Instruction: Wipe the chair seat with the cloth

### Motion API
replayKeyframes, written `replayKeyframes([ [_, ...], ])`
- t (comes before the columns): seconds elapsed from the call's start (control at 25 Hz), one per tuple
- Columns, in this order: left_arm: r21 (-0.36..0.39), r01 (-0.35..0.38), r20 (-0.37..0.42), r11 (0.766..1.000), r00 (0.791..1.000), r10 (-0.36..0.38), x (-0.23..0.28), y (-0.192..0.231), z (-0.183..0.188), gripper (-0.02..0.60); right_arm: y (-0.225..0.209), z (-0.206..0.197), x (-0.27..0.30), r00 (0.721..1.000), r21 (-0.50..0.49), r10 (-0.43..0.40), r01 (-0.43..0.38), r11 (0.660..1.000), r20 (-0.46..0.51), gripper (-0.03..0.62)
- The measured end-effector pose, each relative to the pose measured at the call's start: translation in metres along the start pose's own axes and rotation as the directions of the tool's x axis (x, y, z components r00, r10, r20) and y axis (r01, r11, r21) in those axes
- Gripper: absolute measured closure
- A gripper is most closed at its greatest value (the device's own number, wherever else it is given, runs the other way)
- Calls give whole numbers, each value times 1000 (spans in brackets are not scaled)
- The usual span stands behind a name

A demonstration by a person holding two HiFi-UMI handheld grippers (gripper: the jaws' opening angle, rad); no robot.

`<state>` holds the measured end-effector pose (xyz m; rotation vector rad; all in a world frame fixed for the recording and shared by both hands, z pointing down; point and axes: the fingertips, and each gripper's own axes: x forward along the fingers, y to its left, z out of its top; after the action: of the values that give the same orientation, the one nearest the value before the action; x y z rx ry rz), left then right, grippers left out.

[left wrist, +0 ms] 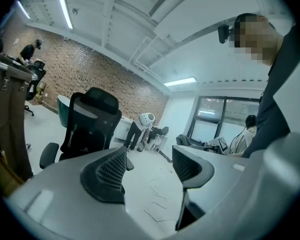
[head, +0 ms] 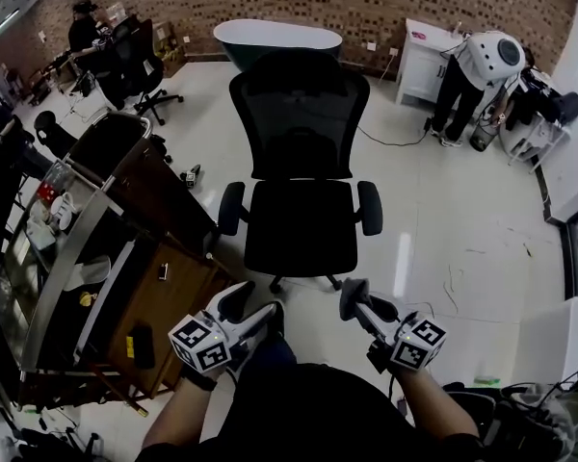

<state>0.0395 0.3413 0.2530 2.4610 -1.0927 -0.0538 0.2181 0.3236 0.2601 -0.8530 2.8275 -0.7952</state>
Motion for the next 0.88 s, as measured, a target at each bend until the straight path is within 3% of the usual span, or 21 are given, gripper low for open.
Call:
replayKeyframes([
  [0.52,-44,83,-33,996,996,-84,73,141,58,270,-67,28,136,997,9,-56,56,998,-62,540],
  [0.88,-66,163,-76,984,983,-168,101,239,94,270,-107,65,243,994,5,-108,108,994,-25,539],
])
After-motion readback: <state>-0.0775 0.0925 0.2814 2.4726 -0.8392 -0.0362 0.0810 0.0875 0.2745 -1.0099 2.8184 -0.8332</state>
